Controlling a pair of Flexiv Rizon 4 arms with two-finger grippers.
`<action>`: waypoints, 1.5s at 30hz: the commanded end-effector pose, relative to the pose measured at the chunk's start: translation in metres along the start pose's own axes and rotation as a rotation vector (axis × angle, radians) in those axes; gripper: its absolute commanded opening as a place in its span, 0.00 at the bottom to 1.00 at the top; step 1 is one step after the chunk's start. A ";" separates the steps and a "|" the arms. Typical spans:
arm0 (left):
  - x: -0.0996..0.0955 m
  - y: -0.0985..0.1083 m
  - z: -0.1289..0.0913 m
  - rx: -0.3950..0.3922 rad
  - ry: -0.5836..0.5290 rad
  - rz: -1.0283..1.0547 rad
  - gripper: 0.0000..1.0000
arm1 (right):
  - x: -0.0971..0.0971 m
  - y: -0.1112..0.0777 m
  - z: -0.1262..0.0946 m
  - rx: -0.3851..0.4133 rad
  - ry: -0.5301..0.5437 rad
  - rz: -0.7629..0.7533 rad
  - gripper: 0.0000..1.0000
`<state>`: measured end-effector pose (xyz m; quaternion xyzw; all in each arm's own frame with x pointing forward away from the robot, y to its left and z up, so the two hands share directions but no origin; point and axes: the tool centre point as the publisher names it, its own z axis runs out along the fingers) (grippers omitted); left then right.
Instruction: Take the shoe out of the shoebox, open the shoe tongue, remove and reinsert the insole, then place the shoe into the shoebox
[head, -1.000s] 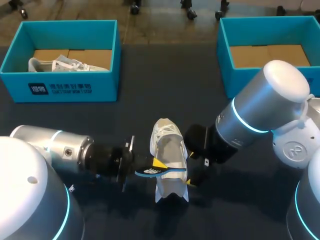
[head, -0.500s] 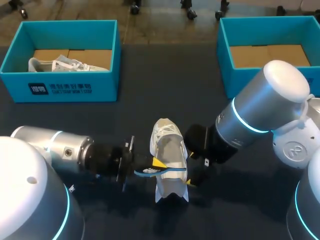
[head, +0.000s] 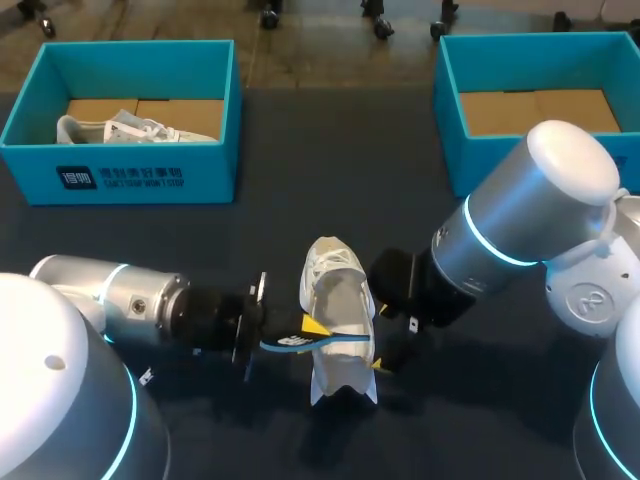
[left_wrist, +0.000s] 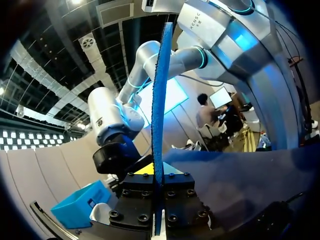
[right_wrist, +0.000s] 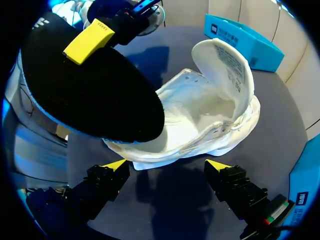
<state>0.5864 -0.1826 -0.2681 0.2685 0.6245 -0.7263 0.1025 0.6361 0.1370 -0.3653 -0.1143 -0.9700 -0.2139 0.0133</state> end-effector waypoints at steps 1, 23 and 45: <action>0.002 -0.001 0.001 0.001 0.004 0.008 0.00 | 0.001 -0.001 -0.003 0.011 -0.014 0.008 1.00; 0.011 -0.003 -0.004 -0.020 -0.038 -0.006 0.00 | 0.001 -0.006 -0.004 0.035 -0.013 0.005 1.00; 0.013 0.013 0.001 -0.050 -0.070 -0.003 0.00 | 0.001 -0.006 -0.004 0.035 -0.013 0.005 1.00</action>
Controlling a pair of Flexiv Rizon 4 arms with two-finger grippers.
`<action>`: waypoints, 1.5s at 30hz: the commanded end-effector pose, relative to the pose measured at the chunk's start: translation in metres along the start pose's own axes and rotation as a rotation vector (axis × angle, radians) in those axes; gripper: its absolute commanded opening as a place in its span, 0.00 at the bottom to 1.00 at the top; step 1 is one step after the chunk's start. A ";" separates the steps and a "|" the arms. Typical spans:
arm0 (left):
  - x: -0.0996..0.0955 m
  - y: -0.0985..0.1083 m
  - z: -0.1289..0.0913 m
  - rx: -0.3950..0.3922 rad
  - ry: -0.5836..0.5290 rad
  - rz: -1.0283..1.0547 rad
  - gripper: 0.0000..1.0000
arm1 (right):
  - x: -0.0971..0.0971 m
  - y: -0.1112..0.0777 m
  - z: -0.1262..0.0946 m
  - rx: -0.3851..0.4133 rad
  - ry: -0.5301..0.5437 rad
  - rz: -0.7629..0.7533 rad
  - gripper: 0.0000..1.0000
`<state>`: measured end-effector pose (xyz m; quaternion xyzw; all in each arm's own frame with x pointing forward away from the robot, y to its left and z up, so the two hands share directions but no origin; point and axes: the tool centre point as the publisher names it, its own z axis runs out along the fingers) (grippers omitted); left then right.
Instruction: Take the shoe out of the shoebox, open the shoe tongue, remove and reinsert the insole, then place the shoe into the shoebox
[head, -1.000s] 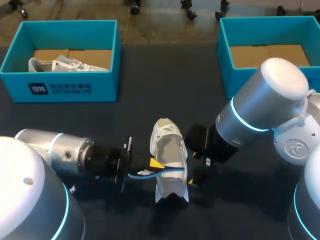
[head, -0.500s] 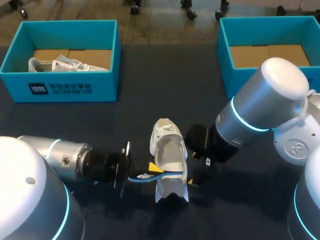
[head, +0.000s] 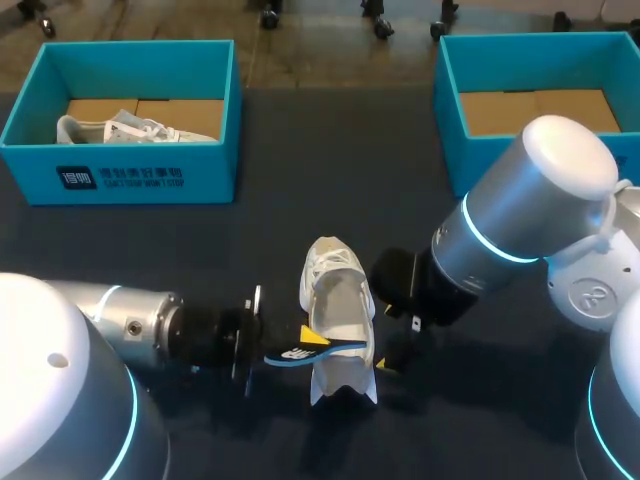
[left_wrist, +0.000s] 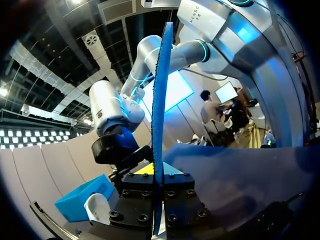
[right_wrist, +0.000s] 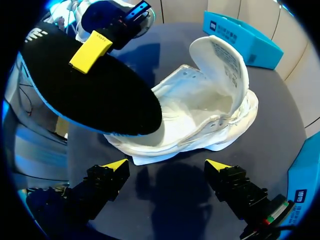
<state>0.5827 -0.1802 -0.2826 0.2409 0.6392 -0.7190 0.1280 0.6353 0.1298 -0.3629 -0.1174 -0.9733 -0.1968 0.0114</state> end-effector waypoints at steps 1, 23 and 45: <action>0.002 0.004 0.004 -0.004 -0.003 0.001 0.00 | 0.001 0.000 0.001 0.001 -0.004 0.001 1.00; -0.009 0.025 0.002 -0.049 -0.019 -0.007 0.00 | 0.001 0.000 0.001 0.001 -0.004 0.001 1.00; -0.015 0.054 0.003 -0.076 -0.027 0.003 0.00 | 0.001 0.000 0.001 0.001 -0.004 0.001 1.00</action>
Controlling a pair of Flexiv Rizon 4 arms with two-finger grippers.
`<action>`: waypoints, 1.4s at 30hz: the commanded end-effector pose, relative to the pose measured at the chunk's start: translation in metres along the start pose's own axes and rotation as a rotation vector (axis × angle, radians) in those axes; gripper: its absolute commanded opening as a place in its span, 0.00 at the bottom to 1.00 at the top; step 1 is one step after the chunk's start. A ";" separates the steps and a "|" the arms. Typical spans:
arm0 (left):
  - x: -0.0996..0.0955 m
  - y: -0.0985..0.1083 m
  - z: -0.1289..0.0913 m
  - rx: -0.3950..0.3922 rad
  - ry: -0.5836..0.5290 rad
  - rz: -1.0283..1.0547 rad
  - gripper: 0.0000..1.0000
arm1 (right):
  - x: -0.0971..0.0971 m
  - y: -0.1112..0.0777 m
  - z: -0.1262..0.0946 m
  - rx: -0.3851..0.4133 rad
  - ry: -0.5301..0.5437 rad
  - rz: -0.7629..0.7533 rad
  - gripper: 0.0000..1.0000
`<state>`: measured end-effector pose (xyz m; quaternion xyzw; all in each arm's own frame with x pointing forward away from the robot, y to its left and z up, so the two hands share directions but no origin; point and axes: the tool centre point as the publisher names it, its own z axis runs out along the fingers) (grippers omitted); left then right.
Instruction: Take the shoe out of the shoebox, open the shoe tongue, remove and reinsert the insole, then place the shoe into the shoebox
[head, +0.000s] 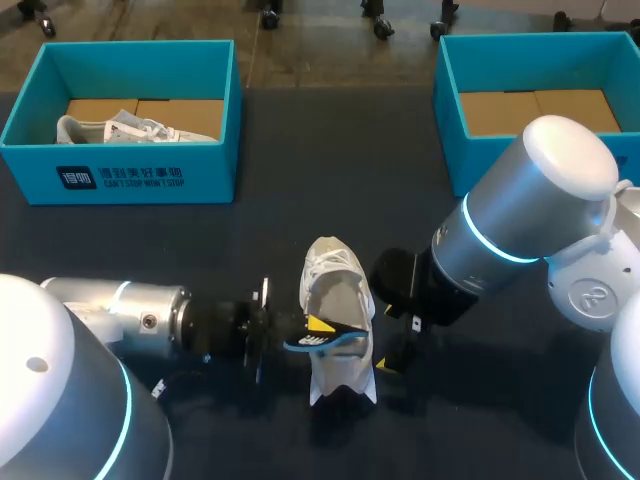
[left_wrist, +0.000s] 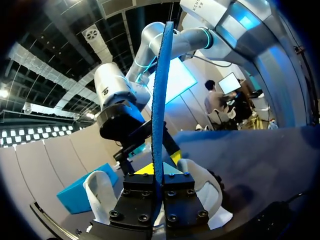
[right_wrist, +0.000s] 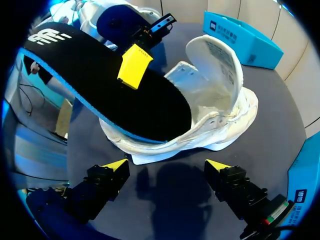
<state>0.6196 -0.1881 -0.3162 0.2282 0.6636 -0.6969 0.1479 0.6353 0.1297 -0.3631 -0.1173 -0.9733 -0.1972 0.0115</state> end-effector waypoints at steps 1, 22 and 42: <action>0.001 0.006 0.005 -0.001 0.001 -0.004 0.00 | 0.001 0.000 0.001 0.002 -0.004 0.001 1.00; 0.004 0.025 0.003 -0.125 -0.031 0.035 0.00 | 0.001 0.000 0.001 0.002 -0.004 0.001 1.00; -0.002 0.027 0.008 -0.146 -0.030 -0.002 0.23 | 0.001 0.000 0.001 0.002 -0.004 0.001 1.00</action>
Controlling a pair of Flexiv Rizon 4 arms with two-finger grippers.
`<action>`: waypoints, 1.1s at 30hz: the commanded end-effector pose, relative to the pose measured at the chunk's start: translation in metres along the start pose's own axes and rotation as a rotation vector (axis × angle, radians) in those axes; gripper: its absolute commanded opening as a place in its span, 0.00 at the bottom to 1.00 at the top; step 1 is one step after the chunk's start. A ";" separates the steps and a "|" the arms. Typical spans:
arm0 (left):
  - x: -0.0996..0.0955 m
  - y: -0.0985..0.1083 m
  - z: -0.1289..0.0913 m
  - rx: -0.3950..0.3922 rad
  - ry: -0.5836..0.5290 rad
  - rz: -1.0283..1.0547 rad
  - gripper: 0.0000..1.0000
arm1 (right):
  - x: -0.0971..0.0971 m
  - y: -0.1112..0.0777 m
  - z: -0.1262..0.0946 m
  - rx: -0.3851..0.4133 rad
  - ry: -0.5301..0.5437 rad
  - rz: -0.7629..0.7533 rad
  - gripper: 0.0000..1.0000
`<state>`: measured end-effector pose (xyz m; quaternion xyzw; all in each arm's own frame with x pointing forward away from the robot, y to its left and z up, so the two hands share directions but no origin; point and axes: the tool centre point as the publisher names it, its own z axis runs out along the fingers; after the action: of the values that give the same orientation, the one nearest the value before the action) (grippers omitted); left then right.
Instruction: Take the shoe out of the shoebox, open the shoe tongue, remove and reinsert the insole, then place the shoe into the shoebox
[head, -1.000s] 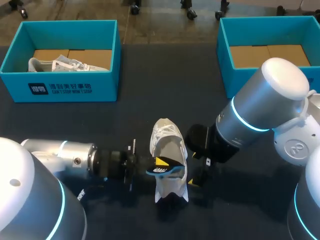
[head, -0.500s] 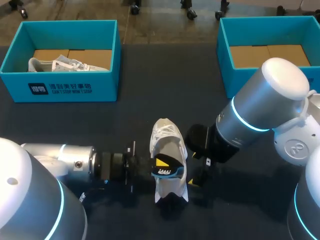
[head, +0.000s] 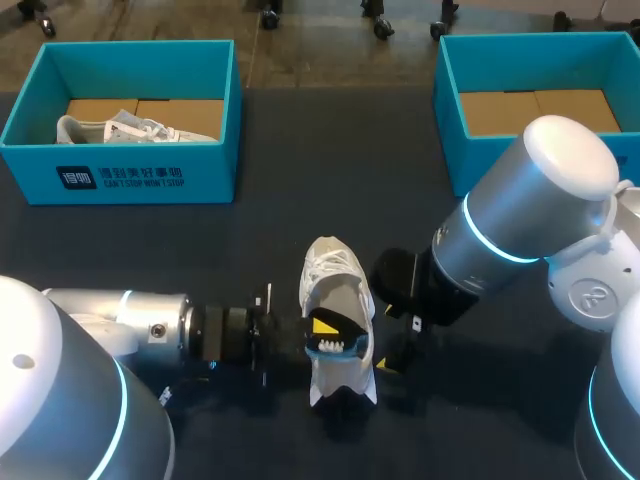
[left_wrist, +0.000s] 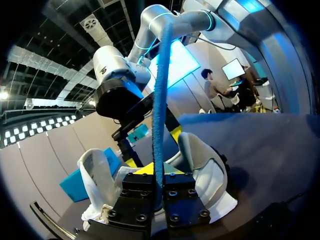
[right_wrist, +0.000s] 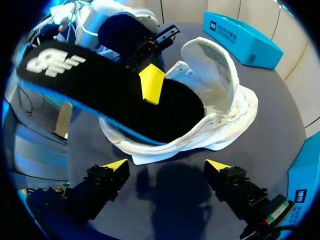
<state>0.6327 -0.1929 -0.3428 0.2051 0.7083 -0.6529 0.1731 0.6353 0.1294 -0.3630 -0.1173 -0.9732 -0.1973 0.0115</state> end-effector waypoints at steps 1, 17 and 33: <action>-0.005 -0.004 0.007 -0.007 0.000 0.002 0.24 | 0.001 0.000 0.001 0.002 -0.004 0.001 1.00; -0.003 -0.036 0.013 -0.009 -0.007 0.044 0.31 | 0.001 0.000 0.001 0.002 -0.004 0.001 1.00; -0.002 -0.028 0.009 0.000 -0.029 0.140 0.00 | 0.001 0.000 0.001 0.002 -0.004 0.001 1.00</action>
<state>0.6178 -0.2021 -0.3141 0.2420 0.6893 -0.6457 0.2221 0.6353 0.1294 -0.3630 -0.1174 -0.9732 -0.1973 0.0116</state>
